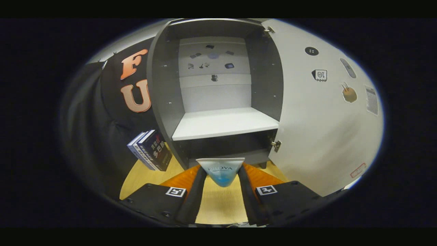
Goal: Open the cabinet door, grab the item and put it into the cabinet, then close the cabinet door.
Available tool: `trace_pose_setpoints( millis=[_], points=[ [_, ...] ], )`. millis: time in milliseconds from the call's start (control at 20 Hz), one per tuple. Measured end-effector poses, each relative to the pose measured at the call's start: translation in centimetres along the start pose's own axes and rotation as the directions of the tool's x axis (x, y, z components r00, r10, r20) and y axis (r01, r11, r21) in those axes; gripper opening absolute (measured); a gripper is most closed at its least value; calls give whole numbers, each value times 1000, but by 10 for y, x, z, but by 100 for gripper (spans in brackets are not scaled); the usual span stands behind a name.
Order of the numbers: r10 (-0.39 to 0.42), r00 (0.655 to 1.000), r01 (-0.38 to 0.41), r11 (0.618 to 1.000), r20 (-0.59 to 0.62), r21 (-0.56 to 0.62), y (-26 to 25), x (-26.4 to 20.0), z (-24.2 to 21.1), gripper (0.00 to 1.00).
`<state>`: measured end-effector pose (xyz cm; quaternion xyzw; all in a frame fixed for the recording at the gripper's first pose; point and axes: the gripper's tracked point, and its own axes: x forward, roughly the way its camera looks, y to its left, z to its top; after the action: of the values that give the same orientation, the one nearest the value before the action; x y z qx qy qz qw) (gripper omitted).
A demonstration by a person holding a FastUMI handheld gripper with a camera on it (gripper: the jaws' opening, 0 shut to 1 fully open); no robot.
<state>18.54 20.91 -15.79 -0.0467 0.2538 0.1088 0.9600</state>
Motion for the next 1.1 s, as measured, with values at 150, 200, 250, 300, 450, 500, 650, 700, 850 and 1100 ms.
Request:
trace_pose_setpoints(
  millis=[150, 200, 250, 300, 450, 500, 650, 700, 850, 1100],
  points=[
    [16, 999, -16, 1000, 34, 3, 7, 2, 34, 61],
    [20, 999, -20, 1000, 50, 2, 9, 2, 47, 61],
    [21, 998, -21, 1000, 67, -2, 11, 2, 59, 61],
    [24, 996, -23, 1000, 83, -11, 14, 4, 70, 61],
    [42, 992, -38, 999, 122, -32, 26, 9, 103, 61],
    [50, 989, -46, 998, 136, -37, 30, 11, 114, 61],
    [63, 985, -55, 997, 159, -52, 38, 21, 144, 61],
    [65, 985, -56, 997, 161, -57, 40, 26, 150, 61],
    [77, 985, -68, 996, 153, -64, 45, 48, 161, 61],
    [71, 992, -65, 996, 108, -60, 37, 93, 163, 61]
  ],
)
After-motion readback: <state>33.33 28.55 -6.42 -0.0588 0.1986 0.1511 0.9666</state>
